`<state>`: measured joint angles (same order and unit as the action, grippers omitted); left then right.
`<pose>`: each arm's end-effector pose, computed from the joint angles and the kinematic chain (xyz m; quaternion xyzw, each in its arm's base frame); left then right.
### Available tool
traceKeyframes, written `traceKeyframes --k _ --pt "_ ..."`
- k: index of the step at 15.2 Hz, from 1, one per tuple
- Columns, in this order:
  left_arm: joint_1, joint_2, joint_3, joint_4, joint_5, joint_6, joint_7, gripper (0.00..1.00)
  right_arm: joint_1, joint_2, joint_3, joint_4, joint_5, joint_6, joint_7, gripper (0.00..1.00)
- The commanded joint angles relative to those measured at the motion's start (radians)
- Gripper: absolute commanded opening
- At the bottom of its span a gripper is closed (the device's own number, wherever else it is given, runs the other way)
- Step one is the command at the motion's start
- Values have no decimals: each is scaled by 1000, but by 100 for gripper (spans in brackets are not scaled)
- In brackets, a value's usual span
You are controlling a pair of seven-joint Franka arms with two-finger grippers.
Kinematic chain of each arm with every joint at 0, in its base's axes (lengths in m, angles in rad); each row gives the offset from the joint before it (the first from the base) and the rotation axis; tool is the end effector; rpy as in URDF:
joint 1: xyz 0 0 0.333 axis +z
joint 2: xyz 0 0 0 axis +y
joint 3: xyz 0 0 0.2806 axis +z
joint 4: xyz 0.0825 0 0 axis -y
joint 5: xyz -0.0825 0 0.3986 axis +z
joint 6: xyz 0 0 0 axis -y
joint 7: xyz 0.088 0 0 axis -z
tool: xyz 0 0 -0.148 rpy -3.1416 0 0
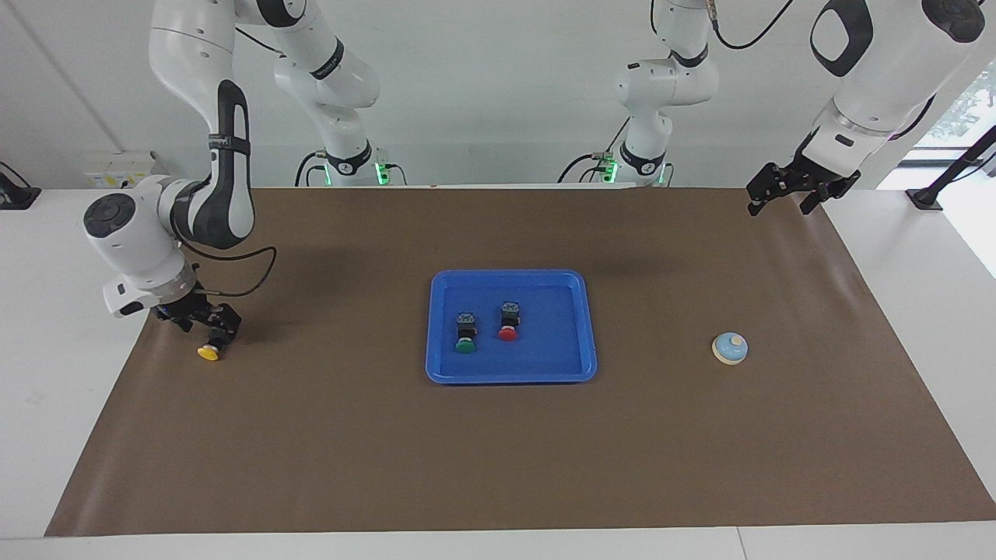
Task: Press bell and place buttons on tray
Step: 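Move the right gripper to the yellow-capped button and grasp it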
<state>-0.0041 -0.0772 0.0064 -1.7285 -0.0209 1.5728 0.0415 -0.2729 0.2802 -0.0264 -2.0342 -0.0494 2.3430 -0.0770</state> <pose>0.5407 -0.0018 0.5149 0.9990 -0.0192 -0.0390 0.0115 0.5711 -0.1787 0.2254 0.9953 -0.0934 0.0100 0.0239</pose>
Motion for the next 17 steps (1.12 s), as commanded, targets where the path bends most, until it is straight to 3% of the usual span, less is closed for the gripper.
traceKeyframes --k 1,4,6,8,10,14,17 --pt "4 -3 0 14 -5 -14 0 100 -17 -10 16 -44 -10 51 20 100" --pt "4 -3 0 14 -5 -14 0 100 -18 -6 16 -63 -10 84 17 99" --pt "4 -3 0 14 -5 -14 0 100 -19 0 16 -64 -10 91 17 86" --pt "4 -3 0 14 -5 -14 0 100 -17 2 16 -64 -10 91 19 56" --pt "4 -3 0 14 -5 -14 0 100 -15 2 16 -73 -10 90 14 4" --pt "4 -3 0 14 -5 -14 0 100 0 -4 17 -61 -10 67 10 0" --pt "4 -3 0 14 -5 -14 0 100 67 -22 26 20 -10 -67 19 0"
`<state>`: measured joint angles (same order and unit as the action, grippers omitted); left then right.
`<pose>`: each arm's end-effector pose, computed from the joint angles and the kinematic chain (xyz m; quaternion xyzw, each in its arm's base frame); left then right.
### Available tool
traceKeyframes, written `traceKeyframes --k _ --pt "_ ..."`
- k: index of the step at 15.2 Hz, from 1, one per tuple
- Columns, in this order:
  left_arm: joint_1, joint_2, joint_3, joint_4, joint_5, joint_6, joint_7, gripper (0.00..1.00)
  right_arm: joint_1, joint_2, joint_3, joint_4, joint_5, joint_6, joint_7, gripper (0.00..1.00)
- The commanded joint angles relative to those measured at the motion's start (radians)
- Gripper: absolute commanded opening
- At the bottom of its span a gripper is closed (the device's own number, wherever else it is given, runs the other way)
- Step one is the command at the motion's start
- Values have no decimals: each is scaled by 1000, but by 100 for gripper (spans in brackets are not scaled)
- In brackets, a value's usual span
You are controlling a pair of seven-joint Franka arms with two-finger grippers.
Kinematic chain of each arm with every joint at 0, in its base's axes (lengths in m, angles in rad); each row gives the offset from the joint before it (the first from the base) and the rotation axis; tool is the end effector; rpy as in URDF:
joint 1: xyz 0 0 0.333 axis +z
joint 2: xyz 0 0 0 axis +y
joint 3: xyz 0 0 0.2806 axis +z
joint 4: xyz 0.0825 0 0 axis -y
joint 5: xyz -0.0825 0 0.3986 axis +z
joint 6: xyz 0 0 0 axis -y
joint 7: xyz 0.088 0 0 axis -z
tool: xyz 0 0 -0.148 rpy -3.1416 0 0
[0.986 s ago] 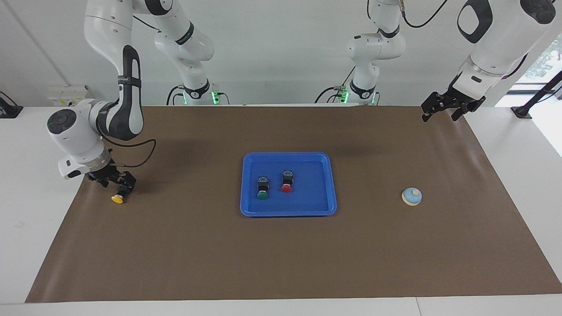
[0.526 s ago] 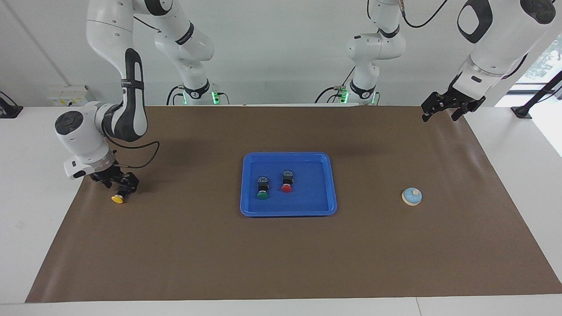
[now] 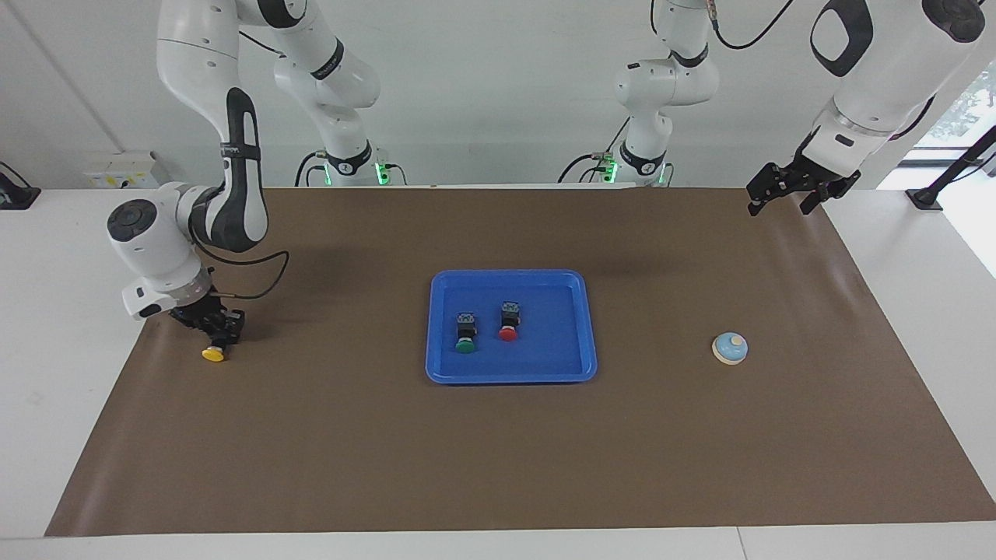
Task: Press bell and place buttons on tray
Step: 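Carry the yellow button into the tray and release it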
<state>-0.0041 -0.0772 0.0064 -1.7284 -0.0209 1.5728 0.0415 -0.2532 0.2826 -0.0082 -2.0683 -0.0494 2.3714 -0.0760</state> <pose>0.5407 -0.0018 0.5149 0.9990 -0.0192 -0.0389 0.0115 0.5693 -0.1544 0.2116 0.9970 -0.0749 0.0070 0.0200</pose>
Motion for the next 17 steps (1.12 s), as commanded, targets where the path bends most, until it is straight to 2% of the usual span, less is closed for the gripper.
traceKeyframes --k 1,3,7,9,12,15,17 --pt "4 -3 0 13 -5 -14 0 100 73 -25 10 97 -9 -159 22 0" --pt "4 -3 0 13 -5 -14 0 100 138 -25 10 164 -6 -257 114 0" --pt "4 -3 0 13 -5 -14 0 100 384 -8 10 338 5 -454 437 0" --pt "4 -3 0 15 -5 -14 0 100 507 10 11 393 8 -494 545 0" --pt "4 -3 0 13 -5 -14 0 100 664 18 10 410 63 -483 639 0" --pt "4 -3 0 13 -5 -14 0 100 790 146 10 603 94 -514 790 0" --pt "4 -3 0 13 -5 -14 0 100 851 235 10 697 115 -515 879 0"
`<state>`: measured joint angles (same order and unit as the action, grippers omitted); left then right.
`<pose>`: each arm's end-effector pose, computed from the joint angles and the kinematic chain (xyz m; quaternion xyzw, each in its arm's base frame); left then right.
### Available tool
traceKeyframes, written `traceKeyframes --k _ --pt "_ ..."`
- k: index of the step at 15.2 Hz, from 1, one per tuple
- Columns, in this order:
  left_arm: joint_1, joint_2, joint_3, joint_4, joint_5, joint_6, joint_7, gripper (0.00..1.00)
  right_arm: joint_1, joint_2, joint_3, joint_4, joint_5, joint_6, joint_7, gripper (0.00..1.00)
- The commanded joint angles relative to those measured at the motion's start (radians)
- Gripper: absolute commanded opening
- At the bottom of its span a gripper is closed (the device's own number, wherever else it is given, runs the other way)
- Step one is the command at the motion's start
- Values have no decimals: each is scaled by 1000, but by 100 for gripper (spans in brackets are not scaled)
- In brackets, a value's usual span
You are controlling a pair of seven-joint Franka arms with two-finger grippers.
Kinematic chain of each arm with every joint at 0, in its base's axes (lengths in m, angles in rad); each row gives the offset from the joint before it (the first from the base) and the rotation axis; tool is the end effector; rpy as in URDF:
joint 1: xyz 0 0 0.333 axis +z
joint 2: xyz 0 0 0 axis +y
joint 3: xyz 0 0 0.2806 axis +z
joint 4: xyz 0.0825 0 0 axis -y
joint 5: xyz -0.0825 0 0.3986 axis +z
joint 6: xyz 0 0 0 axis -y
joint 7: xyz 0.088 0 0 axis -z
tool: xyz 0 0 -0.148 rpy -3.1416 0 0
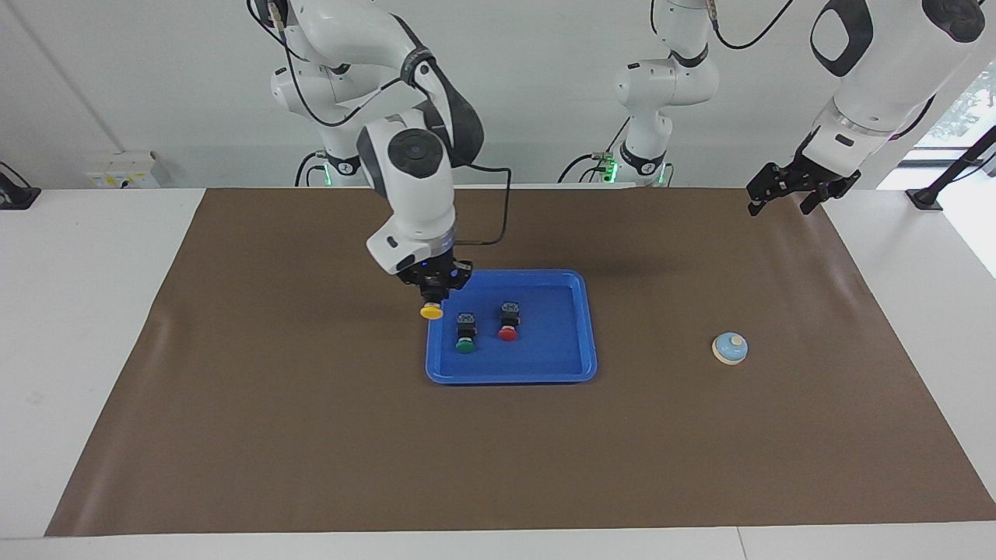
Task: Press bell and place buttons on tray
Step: 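Carry the yellow button into the tray and release it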
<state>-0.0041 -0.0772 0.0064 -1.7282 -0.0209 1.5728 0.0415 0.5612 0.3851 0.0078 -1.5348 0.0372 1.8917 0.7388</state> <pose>0.5407 -0.0018 0.5150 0.9990 -0.0192 -0.0388 0.0115 0.5611 0.3633 0.3529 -0.9956 0.0911 0.0228 0.0065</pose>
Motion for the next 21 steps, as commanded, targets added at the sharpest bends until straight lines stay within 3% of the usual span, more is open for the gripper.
traceKeyframes --k 1,9,13,19,20,21 --pt "4 -3 0 13 -5 -14 0 100 58 156 -6 176 27 -28 82 0" --pt "4 -3 0 13 -5 -14 0 100 126 261 -6 190 13 147 83 0" --pt "4 -3 0 13 -5 -14 0 100 149 334 -6 193 -22 162 85 0" --pt "4 -3 0 13 -5 -14 0 100 155 330 -6 194 -13 152 94 0" --pt "4 -3 1 13 -5 -14 0 100 157 324 -6 194 -11 142 96 69" --pt "4 -3 1 15 -5 -14 0 100 155 314 -6 197 -8 126 105 100"
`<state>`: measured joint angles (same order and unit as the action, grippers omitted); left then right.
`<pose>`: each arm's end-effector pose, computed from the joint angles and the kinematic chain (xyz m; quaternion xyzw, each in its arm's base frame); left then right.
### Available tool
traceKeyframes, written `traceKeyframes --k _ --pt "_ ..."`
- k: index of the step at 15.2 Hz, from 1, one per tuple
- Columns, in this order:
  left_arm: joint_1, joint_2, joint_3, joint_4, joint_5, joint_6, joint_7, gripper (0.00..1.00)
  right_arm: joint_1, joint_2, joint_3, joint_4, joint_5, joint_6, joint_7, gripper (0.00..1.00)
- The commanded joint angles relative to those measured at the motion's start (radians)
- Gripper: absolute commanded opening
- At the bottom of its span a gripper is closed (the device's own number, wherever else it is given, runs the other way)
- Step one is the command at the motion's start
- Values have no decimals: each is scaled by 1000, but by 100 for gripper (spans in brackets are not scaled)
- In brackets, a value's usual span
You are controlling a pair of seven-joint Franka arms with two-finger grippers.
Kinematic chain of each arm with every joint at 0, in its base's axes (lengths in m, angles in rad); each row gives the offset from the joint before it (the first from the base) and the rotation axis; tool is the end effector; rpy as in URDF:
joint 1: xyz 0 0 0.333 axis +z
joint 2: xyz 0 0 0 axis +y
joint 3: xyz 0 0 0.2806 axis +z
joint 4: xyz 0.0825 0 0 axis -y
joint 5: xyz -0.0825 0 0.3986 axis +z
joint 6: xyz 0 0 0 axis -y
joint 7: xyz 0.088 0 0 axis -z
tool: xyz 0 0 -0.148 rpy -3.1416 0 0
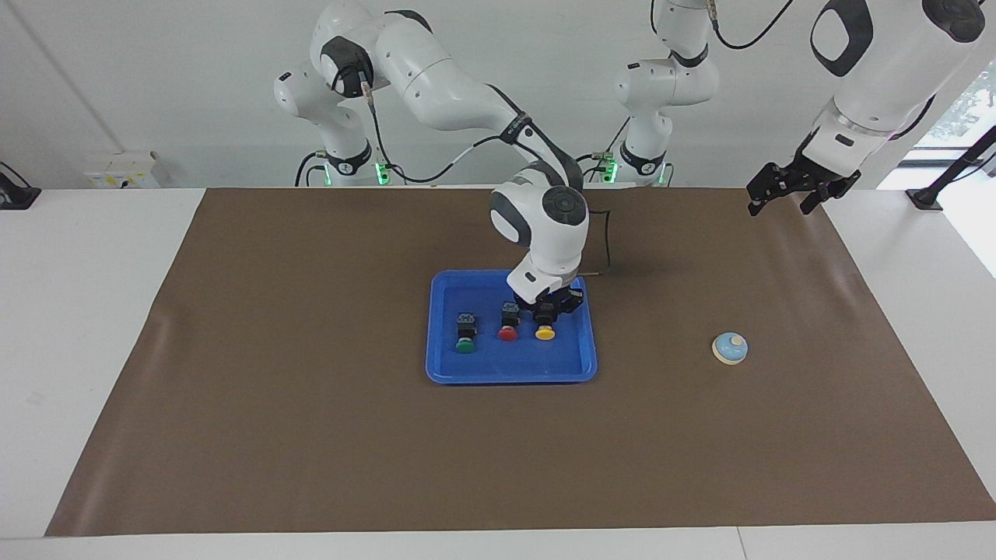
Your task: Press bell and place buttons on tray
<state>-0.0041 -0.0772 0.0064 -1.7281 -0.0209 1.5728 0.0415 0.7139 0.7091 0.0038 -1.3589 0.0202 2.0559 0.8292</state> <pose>0.5407 -0.0018 0.5151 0.9990 -0.0192 -0.0388 0.0115 0.5424 0.4754 0.2256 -0.9981 0.0609 0.0114 0.0030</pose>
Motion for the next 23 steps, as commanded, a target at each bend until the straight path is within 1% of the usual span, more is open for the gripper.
traceKeyframes --k 1,3,5,7,9,12,14,19,23 --pt "4 -3 0 13 -5 -14 0 100 -5 -28 -4 23 20 -77 37 100" --pt "4 -3 0 13 -5 -14 0 100 -17 -72 -14 26 32 -169 48 100" --pt "4 -3 0 13 -5 -14 0 100 -56 -118 -18 26 43 -226 48 100" --pt "4 -3 0 13 -5 -14 0 100 -99 -155 -21 24 27 -284 42 100" --pt "4 -3 1 13 -5 -14 0 100 -196 -218 -19 15 29 -319 4 100" --pt "4 -3 0 13 -5 -14 0 100 -333 -296 -18 9 38 -385 -184 100" --pt "4 -3 0 13 -5 -14 0 100 -402 -330 -19 9 38 -430 -327 100" --pt "4 -3 0 15 -5 -14 0 100 -539 -390 -19 9 37 -511 -637 100" --pt "4 -3 1 13 -5 -14 0 100 -623 -457 -19 9 30 -575 -798 100"
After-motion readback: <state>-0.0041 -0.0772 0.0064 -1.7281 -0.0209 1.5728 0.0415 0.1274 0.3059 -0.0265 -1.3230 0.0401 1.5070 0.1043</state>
